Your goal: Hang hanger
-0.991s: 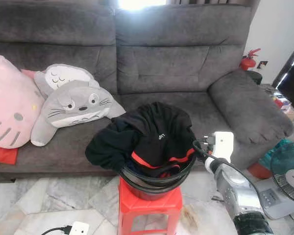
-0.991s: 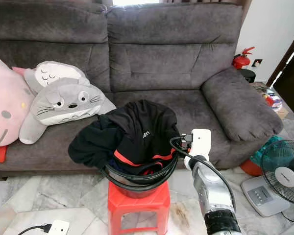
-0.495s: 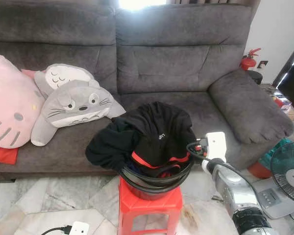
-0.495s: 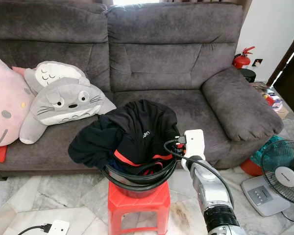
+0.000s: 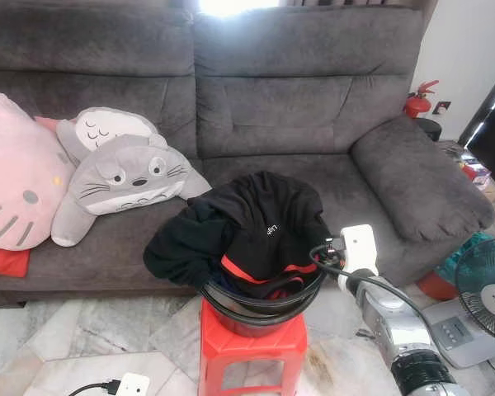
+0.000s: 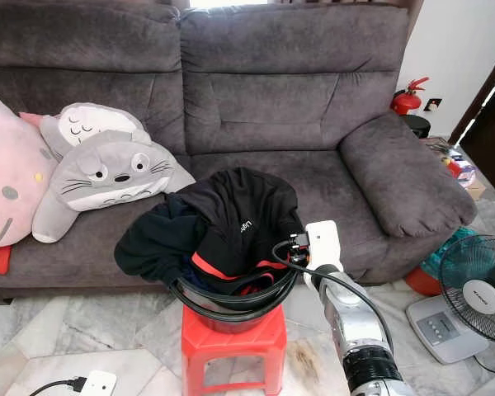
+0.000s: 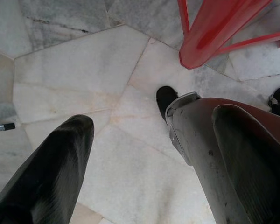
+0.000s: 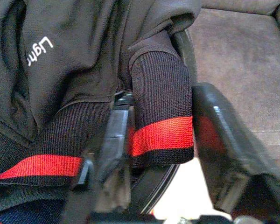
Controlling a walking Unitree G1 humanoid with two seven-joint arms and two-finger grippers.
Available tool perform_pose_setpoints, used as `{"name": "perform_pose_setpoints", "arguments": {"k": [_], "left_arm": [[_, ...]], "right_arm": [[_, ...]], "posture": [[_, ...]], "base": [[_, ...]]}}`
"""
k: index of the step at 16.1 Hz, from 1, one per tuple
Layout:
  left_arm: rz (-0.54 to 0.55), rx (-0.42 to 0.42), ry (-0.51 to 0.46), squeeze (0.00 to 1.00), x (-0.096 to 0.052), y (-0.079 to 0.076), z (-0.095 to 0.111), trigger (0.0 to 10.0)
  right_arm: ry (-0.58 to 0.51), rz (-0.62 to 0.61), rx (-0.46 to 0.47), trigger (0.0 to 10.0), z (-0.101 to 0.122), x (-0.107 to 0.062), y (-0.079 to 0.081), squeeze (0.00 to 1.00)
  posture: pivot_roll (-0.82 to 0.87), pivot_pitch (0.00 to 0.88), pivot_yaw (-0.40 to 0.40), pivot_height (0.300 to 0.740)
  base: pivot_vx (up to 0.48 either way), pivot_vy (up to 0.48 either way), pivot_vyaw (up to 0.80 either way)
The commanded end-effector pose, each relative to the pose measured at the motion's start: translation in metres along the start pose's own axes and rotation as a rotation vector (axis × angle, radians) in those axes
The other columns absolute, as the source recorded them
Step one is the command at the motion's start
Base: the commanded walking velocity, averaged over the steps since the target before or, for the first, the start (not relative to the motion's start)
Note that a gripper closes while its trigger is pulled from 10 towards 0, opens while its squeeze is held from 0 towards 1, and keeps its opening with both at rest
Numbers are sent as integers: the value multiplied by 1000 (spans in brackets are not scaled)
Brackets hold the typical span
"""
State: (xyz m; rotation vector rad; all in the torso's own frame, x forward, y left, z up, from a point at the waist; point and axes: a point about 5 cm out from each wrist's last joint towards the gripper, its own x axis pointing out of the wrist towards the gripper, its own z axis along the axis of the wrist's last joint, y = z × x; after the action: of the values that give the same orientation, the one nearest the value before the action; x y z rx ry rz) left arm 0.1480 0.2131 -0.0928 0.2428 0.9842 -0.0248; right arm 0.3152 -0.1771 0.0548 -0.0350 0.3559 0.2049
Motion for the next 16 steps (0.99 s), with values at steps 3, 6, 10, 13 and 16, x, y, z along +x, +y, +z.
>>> {"name": "perform_pose_setpoints", "arguments": {"k": [3, 6, 10, 13, 16], "left_arm": [[-24, 4, 43, 0, -2, -5, -10, 10000], [-27, 5, 43, 0, -2, -5, -10, 10000], [-28, 6, 43, 0, -2, -5, -11, 10000], [-23, 8, 44, 0, -2, -5, -10, 10000], [-21, 11, 43, 0, -2, -5, -10, 10000]], "right_arm": [[0, 6, -10, 0, 1, 1, -1, 0], [-5, 9, -8, 0, 1, 1, 0, 0], [-17, 20, -7, 0, 4, 3, 3, 0], [-64, 27, -8, 0, 14, 4, 6, 0], [-166, 17, 11, 0, 38, 4, 5, 0]], "posture": [[-100, 31, -47, 740], [-99, 27, -46, 740], [-99, 28, -46, 740], [-98, 32, -45, 740], [-103, 32, -43, 740]], "base": [[0, 0, 0], [0, 0, 0], [0, 0, 0], [0, 0, 0], [0, 0, 0]]}}
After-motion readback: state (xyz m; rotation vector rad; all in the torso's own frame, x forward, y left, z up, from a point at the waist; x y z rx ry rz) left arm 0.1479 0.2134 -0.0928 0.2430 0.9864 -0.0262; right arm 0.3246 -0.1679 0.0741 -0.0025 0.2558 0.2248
